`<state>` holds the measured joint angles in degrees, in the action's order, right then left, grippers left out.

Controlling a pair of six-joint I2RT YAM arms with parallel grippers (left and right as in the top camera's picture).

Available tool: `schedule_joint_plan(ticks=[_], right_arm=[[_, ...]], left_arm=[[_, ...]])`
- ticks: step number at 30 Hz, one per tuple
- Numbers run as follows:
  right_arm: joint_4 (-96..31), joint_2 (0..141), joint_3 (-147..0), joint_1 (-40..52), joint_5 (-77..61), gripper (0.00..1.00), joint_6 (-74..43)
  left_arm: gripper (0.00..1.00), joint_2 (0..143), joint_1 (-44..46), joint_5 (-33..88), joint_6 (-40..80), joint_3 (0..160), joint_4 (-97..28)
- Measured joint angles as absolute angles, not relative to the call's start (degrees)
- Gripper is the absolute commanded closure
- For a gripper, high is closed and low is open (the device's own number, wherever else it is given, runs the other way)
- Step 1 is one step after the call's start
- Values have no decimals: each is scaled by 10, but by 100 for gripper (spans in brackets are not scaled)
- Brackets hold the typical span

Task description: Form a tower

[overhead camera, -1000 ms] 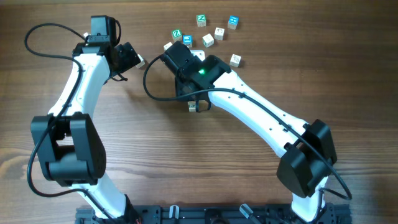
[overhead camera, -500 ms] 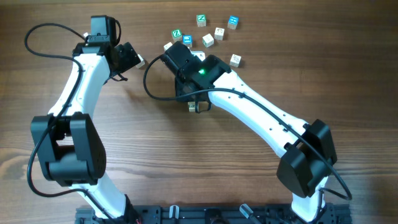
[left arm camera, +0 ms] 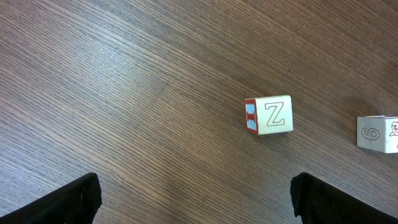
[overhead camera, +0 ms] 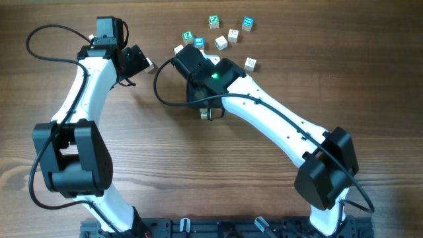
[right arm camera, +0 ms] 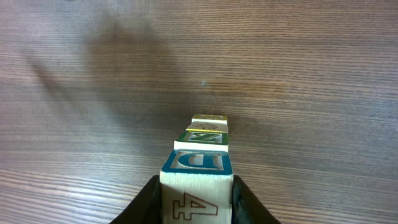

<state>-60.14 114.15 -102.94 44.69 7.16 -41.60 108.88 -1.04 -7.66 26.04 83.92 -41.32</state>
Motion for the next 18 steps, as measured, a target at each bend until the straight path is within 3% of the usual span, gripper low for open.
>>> schedule_joint_plan(ticks=[10, 18], right_arm=[[-602, 1141, -1030, 445, 72, 66, -416], [-602, 1141, -1030, 445, 73, 26, -406]], left_arm=[[0, 1089, -10, -77, 260, 839, -413], [0, 1089, -10, -77, 260, 839, -413]])
